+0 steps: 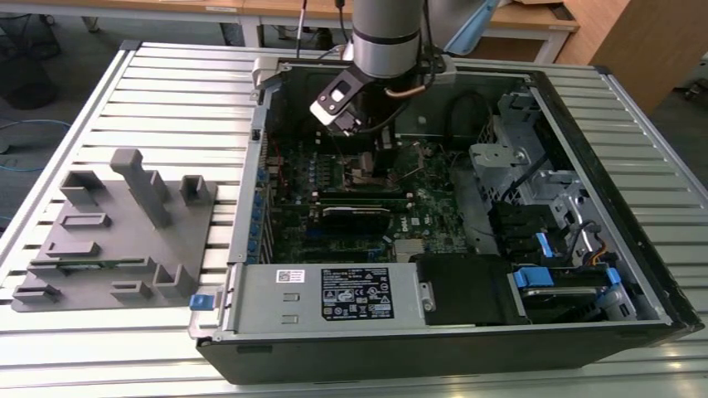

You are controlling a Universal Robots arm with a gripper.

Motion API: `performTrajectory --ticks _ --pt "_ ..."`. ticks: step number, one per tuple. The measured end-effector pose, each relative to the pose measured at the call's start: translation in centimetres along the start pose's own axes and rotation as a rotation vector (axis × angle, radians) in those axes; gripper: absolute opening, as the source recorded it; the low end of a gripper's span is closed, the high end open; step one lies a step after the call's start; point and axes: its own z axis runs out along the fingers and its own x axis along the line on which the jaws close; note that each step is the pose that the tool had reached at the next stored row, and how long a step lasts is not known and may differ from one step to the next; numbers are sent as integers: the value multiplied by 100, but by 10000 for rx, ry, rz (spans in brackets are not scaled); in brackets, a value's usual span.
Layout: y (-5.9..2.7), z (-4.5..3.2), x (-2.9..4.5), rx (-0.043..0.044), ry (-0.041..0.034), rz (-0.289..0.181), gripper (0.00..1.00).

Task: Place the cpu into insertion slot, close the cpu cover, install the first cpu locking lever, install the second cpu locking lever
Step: 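Place the cpu into insertion slot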

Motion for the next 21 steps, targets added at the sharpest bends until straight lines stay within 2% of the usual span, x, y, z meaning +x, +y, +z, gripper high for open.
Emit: performTrajectory --ticks 6,15,21 --pt "-7 22 37 2 -2 3 54" --pt "-13 95 78 3 -6 34 54" --pt "-14 102 82 4 -6 37 54"
